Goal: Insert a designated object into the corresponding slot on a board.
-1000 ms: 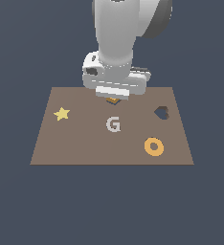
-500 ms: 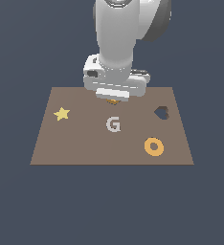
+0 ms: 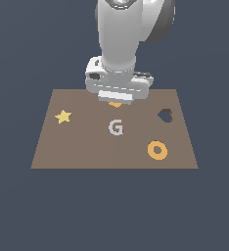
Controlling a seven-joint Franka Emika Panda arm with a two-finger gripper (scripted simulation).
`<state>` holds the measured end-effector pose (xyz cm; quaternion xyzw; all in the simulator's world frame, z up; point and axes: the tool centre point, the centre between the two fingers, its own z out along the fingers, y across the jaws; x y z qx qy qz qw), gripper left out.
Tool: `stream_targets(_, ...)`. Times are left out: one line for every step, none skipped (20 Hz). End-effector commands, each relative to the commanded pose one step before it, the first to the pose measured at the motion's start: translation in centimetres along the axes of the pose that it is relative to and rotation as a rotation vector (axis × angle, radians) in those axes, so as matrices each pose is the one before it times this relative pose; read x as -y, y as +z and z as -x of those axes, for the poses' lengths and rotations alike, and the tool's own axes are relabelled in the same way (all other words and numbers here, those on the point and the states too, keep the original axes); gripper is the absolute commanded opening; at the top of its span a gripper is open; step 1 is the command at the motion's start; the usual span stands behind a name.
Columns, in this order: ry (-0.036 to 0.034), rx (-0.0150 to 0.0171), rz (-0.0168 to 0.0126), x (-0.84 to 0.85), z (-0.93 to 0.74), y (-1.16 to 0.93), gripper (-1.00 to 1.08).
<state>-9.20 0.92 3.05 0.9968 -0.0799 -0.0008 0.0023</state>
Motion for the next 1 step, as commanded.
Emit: stream_targets(-0.00001, -0.00013, 0.0, 0.001, -0.004, 0.0, 1.0)
